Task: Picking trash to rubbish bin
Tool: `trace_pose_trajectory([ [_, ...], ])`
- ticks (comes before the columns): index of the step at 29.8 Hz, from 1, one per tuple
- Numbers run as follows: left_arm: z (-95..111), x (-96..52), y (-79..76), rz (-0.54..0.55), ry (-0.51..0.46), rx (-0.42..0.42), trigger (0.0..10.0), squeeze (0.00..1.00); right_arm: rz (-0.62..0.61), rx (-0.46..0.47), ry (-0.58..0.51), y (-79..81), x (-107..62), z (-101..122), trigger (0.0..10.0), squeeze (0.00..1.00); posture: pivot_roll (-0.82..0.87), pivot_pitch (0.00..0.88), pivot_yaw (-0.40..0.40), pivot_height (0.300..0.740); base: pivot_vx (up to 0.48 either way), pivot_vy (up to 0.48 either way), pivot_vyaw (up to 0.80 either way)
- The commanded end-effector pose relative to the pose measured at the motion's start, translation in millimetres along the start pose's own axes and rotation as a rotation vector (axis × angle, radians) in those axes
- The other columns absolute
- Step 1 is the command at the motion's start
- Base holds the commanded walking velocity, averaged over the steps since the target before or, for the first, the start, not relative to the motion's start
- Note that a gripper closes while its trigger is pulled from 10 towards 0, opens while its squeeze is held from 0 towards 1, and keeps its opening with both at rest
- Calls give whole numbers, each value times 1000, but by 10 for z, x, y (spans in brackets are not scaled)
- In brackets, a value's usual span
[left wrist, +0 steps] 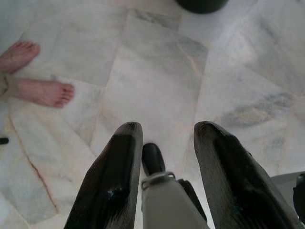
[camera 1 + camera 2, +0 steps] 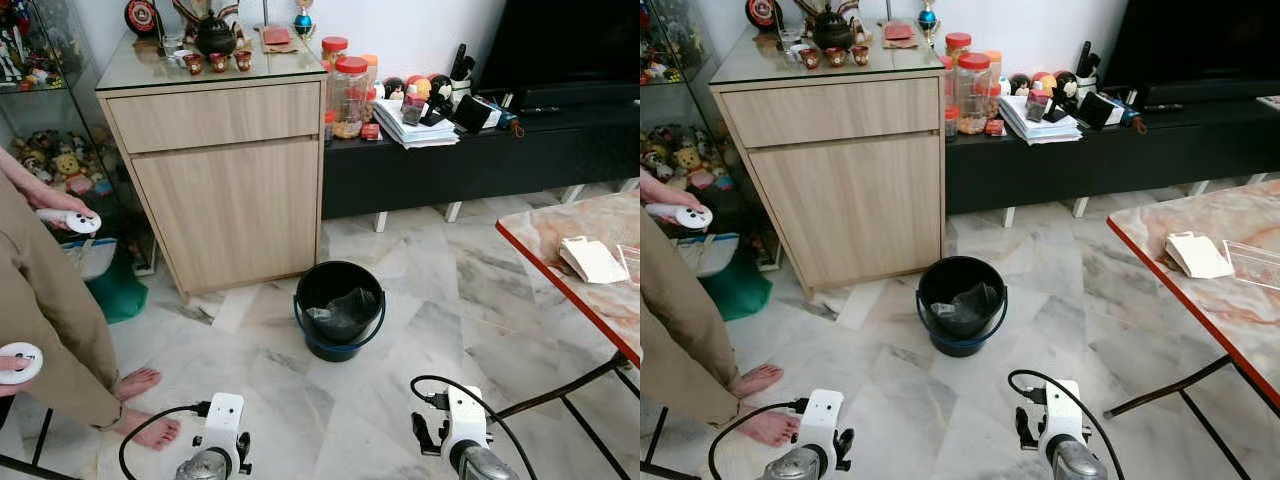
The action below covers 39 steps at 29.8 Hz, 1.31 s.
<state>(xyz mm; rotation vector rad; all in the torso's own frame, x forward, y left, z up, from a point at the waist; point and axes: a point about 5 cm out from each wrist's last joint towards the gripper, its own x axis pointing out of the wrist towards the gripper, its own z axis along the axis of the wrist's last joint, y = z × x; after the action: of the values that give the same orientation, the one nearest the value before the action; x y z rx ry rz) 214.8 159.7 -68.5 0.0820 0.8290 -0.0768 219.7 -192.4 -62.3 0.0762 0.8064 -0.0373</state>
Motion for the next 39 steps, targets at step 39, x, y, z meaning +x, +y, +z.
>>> trace_pose_trajectory([
  [39, -161, -90, 427, 179, 30, -25, 10000, 0, 93, -32, 17, 343, 32, -20, 10000, 0, 4, 0, -46, 740, 0, 0, 0],
])
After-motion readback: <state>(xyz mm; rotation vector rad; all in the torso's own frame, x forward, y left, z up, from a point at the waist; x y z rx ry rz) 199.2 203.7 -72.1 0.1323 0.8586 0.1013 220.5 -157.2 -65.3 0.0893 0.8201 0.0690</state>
